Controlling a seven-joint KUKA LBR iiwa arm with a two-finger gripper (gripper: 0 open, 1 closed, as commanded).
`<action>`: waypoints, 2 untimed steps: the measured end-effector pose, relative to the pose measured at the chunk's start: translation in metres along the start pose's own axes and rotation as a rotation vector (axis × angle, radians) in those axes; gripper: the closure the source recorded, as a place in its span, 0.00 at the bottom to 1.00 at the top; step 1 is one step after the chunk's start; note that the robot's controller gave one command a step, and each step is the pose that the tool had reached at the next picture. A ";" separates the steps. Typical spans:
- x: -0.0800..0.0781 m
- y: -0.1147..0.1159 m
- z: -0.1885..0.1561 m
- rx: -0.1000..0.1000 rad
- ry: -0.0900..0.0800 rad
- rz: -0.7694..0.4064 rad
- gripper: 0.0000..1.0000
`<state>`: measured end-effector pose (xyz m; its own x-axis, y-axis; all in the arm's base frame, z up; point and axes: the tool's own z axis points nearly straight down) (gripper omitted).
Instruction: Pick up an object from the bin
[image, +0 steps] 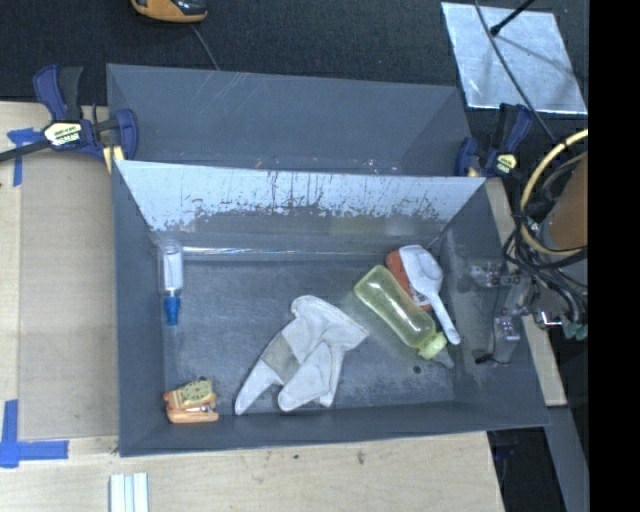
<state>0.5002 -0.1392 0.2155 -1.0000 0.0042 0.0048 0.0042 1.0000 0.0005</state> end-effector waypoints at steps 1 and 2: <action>-0.002 0.001 -0.005 0.002 -0.009 -0.003 0.00; -0.009 0.014 0.043 0.002 -0.015 0.059 0.00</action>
Offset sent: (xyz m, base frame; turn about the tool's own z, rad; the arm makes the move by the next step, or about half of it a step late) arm 0.0118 0.0284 -0.0895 0.1094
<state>0.5089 -0.1248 0.1723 -0.9980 0.0632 -0.0098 0.0632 0.9980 -0.0017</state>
